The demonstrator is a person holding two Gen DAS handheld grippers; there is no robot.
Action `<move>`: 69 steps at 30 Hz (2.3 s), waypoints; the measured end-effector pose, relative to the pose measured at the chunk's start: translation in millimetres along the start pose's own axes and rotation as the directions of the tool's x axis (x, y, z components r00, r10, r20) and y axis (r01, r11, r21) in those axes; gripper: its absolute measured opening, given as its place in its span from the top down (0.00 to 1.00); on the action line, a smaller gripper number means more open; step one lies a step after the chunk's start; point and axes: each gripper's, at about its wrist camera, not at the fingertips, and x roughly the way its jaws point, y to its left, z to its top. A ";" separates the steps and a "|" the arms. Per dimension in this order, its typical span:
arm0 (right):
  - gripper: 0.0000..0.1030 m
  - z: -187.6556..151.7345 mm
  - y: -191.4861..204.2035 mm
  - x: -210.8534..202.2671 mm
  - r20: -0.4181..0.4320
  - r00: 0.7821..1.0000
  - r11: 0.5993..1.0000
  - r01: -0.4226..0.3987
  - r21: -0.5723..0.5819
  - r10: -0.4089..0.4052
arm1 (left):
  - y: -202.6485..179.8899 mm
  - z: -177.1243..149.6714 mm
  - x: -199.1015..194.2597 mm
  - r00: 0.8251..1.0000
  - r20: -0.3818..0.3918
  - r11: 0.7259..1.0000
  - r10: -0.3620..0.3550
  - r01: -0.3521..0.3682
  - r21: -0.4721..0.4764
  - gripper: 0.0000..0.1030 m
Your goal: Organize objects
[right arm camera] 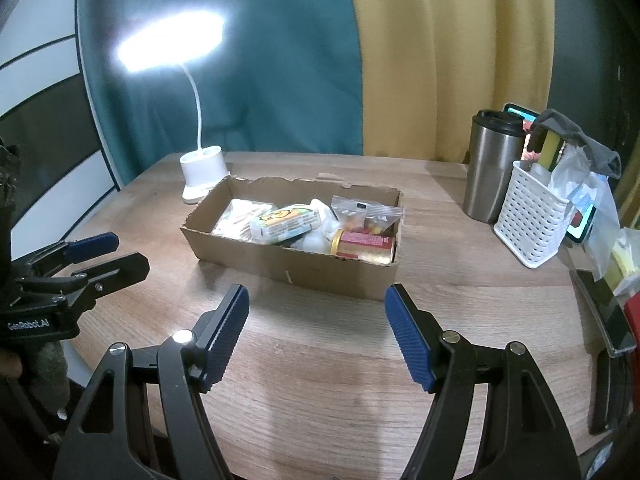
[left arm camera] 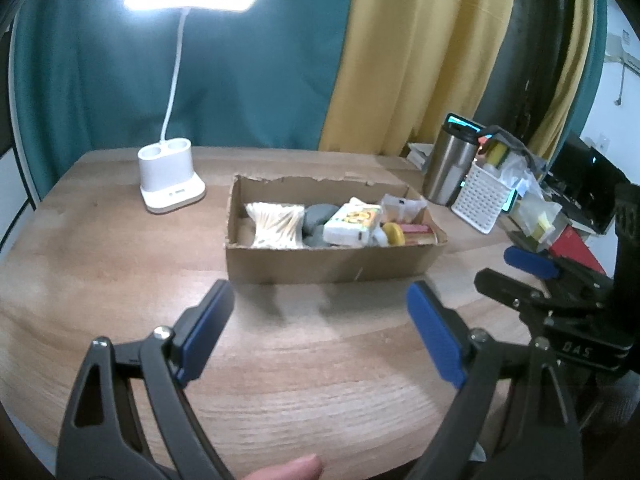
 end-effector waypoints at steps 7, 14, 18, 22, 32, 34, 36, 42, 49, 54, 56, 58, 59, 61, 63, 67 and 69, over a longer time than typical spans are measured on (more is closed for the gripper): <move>0.28 0.8 -1.7 2.8 -0.012 1.000 1.000 -0.007 0.001 0.007 | -0.8 1.1 1.6 1.000 -0.002 1.000 0.006 -0.006 0.012 0.13; 0.28 0.2 -0.8 5.5 -0.015 1.000 1.000 -0.010 -0.005 0.010 | -0.5 2.6 2.1 1.000 0.006 1.000 0.011 -0.011 0.017 0.13; 0.28 0.1 -1.7 5.5 -0.015 1.000 1.000 -0.007 -0.002 0.007 | -1.7 2.7 3.0 1.000 0.004 1.000 0.014 -0.014 0.022 0.13; 0.28 1.0 -3.5 6.1 -0.016 1.000 1.000 -0.001 0.001 0.001 | -2.5 3.9 5.1 1.000 -0.001 1.000 0.015 -0.015 0.023 0.13; 0.28 1.6 -6.4 7.1 -0.019 1.000 1.000 0.010 0.006 -0.010 | -3.8 5.1 8.2 1.000 -0.005 1.000 0.008 -0.008 0.023 0.13; 0.28 2.6 -6.0 8.1 -0.023 1.000 1.000 0.010 0.001 -0.010 | -4.3 5.0 7.5 1.000 -0.003 1.000 0.008 -0.008 0.023 0.13; 0.28 3.9 -4.6 8.8 -0.026 1.000 1.000 0.010 -0.007 -0.010 | -4.5 6.3 6.9 1.000 0.002 1.000 0.005 -0.005 0.020 0.13; 0.28 7.7 -4.2 10.2 -0.021 1.000 1.000 0.013 -0.012 -0.013 | -5.9 9.1 6.6 1.000 0.003 1.000 0.006 -0.006 0.024 0.13; 0.28 8.5 -4.1 12.5 -0.022 1.000 1.000 0.008 -0.012 -0.008 | -6.4 10.4 7.2 1.000 -0.001 1.000 0.008 -0.008 0.022 0.13; 0.28 9.2 -3.7 13.7 -0.025 1.000 1.000 0.005 -0.014 -0.006 | -6.6 10.5 7.9 1.000 -0.002 1.000 0.009 -0.009 0.023 0.13; 0.28 9.3 -4.1 13.6 -0.025 1.000 1.000 0.005 -0.014 -0.006 | -6.7 10.5 7.9 1.000 -0.002 1.000 0.008 -0.008 0.022 0.13; 0.28 9.6 -4.6 13.8 -0.024 1.000 1.000 0.005 -0.013 -0.006 | -7.6 10.5 8.3 1.000 -0.001 1.000 0.009 -0.009 0.023 0.13; 0.28 9.7 -4.9 13.8 -0.025 1.000 1.000 0.006 -0.013 -0.006 | -6.9 10.9 9.0 1.000 -0.002 1.000 0.008 -0.008 0.023 0.13; 0.28 9.9 -5.4 13.8 -0.026 1.000 1.000 0.005 -0.013 -0.005 | -7.1 11.1 9.3 1.000 -0.002 1.000 0.009 -0.009 0.023 0.13; 0.28 9.7 -5.5 13.5 -0.025 1.000 1.000 0.005 -0.013 -0.005 | -7.4 11.4 10.1 1.000 -0.004 1.000 0.007 -0.007 0.024 0.13; 0.28 9.8 -6.3 16.3 -0.029 1.000 1.000 0.004 -0.011 -0.005 | -9.1 11.7 13.0 1.000 0.000 1.000 0.003 -0.003 0.031 0.13; 0.28 9.2 -7.2 18.0 -0.032 0.999 1.000 0.004 -0.008 -0.004 | -9.8 11.5 14.9 1.000 -0.002 0.999 0.002 -0.001 0.037 0.13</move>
